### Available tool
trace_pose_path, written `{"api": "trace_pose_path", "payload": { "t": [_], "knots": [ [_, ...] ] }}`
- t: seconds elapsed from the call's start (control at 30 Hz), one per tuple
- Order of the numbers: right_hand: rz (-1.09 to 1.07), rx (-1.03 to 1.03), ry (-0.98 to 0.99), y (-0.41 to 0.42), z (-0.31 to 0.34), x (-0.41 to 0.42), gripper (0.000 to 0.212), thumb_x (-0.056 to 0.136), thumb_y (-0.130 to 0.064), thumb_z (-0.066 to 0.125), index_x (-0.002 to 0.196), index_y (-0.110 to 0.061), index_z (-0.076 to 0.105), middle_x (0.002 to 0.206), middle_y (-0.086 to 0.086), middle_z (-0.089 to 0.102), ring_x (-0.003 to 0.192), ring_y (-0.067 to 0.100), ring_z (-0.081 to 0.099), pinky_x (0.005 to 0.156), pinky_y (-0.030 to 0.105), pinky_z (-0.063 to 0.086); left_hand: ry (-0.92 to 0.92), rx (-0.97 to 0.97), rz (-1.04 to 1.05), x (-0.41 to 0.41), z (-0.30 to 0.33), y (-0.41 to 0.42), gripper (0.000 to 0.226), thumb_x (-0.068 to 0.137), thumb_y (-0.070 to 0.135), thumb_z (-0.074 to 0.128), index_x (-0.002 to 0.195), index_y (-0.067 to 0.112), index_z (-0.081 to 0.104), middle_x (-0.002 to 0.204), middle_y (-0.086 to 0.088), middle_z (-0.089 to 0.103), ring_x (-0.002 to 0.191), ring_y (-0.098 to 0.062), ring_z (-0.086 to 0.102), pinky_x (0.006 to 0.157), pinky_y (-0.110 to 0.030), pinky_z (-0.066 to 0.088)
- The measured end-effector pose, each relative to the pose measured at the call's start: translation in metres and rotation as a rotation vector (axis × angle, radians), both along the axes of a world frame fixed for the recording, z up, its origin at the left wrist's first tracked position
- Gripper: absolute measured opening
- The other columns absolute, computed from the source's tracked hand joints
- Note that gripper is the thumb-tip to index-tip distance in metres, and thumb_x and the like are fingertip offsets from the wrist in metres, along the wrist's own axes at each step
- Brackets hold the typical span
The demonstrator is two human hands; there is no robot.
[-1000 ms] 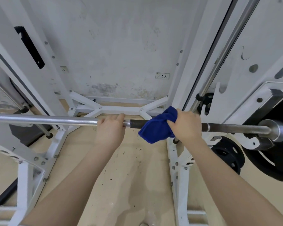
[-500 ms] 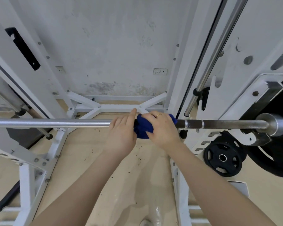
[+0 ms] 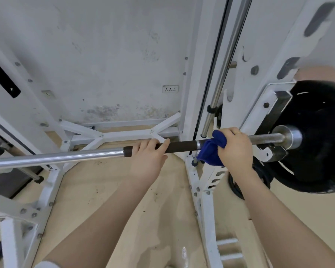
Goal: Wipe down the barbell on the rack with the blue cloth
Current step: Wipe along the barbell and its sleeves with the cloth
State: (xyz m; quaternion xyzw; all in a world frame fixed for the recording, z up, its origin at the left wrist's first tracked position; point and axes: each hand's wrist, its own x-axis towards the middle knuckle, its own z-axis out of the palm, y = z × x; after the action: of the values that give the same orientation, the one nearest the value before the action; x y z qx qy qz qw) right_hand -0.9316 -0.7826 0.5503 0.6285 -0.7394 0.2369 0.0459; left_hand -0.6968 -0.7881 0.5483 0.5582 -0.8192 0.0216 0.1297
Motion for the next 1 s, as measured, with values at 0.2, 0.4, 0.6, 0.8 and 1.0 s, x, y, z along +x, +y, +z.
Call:
{"api": "trace_pose_path", "payload": {
  "t": [0.2,0.4,0.6,0.8,1.0],
  "knots": [
    [0.294,-0.047,0.019,0.005,-0.015,0.048,0.043,0.063,0.001,0.076,0.105,-0.006,0.068,0.111,0.014,0.064,0.103,0.036,0.059,0.092,0.044,0.046,-0.021,-0.045,0.054,-0.007,0.0,-0.004,0.031,0.071,0.024,0.078,0.1,0.02,0.068,0.08,-0.006,0.066,0.073,-0.032,0.061,0.075,-0.046,0.046],
    [0.369,-0.018,0.28,0.006,-0.011,0.001,0.067,0.048,-0.006,0.087,0.112,-0.01,0.067,0.113,0.015,0.065,0.096,0.036,0.062,0.078,0.045,0.051,-0.04,-0.109,0.069,-0.008,-0.008,-0.009,0.031,0.064,0.02,0.083,0.092,0.018,0.069,0.073,-0.006,0.064,0.064,-0.031,0.059,0.066,-0.042,0.049],
    [0.021,0.112,0.254,0.017,-0.009,-0.055,0.074,0.053,0.003,0.083,0.123,-0.006,0.059,0.126,0.019,0.056,0.11,0.04,0.053,0.089,0.049,0.047,0.009,-0.141,0.046,-0.006,-0.01,-0.009,0.031,0.064,0.016,0.083,0.092,0.015,0.07,0.074,-0.008,0.063,0.063,-0.031,0.059,0.066,-0.043,0.048],
    [-0.232,0.18,0.03,0.014,0.008,-0.041,0.055,0.081,0.0,0.056,0.134,-0.013,0.047,0.138,0.013,0.044,0.116,0.034,0.046,0.094,0.046,0.042,0.017,-0.087,0.005,-0.006,-0.008,-0.01,0.034,0.059,0.015,0.086,0.09,0.014,0.07,0.072,-0.008,0.063,0.062,-0.032,0.058,0.059,-0.041,0.049],
    [0.136,0.065,-0.796,0.022,0.047,0.036,0.046,0.083,0.005,0.044,0.115,-0.026,0.053,0.097,-0.012,0.061,0.093,0.004,0.057,0.08,0.019,0.045,0.051,0.068,-0.056,0.0,0.0,-0.013,0.039,0.088,0.023,0.06,0.127,0.022,0.054,0.113,-0.006,0.061,0.106,-0.033,0.051,0.085,-0.042,0.042]
  ]
}}
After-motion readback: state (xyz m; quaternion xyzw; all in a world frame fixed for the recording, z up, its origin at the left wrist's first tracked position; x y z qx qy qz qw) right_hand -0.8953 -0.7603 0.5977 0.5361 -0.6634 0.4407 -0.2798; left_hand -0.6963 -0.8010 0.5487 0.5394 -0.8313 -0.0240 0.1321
